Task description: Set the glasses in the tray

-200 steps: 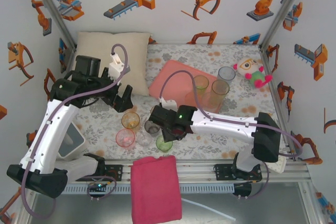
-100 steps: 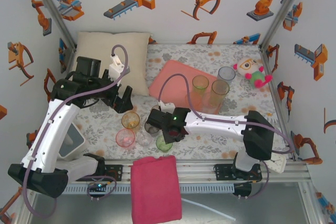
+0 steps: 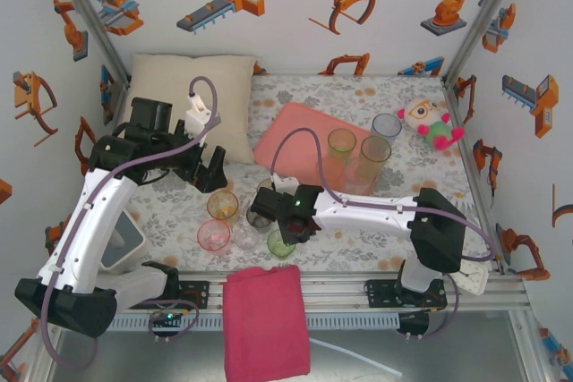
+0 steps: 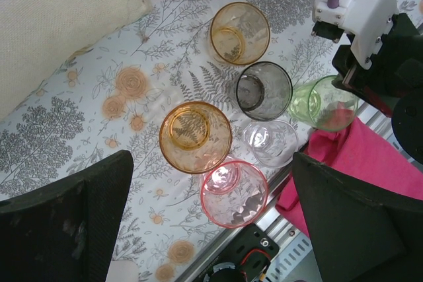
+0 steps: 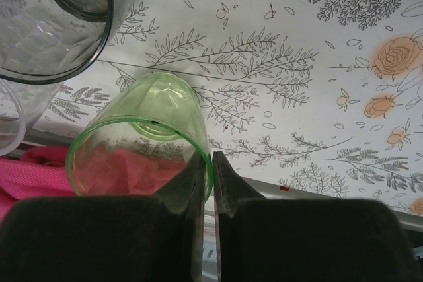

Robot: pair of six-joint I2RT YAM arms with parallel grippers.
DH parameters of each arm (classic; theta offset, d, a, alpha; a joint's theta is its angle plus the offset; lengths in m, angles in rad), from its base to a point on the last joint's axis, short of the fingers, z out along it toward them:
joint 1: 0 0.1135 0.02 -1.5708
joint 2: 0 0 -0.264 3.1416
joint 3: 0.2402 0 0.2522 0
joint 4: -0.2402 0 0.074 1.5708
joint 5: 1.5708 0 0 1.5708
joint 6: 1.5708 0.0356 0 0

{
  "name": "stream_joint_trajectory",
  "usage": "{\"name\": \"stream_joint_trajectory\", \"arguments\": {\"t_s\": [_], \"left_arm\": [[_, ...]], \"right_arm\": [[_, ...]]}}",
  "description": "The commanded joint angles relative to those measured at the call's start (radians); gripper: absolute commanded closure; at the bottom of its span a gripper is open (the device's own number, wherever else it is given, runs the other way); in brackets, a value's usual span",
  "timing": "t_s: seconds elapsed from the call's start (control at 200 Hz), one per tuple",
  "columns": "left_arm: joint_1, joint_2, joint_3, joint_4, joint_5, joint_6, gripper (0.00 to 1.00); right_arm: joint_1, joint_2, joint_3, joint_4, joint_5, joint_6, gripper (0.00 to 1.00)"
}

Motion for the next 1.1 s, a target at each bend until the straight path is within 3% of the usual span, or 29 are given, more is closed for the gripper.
{"name": "stream_joint_trajectory", "arguments": {"t_s": [0.0, 0.16, 0.601, 0.871, 1.096], "left_arm": [[0.009, -0.021, -0.008, 0.011, 0.024, -0.018, 0.03], [0.009, -0.014, 0.007, 0.01, 0.025, -0.018, 0.03], [0.01, -0.02, 0.013, 0.01, 0.03, -0.02, 0.03], [0.011, -0.022, 0.019, 0.01, 0.045, -0.027, 0.03], [0.013, -0.023, 0.022, 0.011, 0.055, -0.029, 0.03]], "right_arm": [[-0.005, -0.016, -0.016, -0.013, 0.016, 0.008, 0.93], [-0.013, -0.047, -0.001, -0.04, 0.021, -0.018, 1.0], [-0.101, -0.198, 0.095, -0.127, -0.008, -0.077, 1.0], [-0.268, -0.232, 0.279, -0.175, -0.074, -0.191, 1.0], [-0.465, -0.142, 0.482, -0.218, -0.098, -0.345, 1.0]]}}
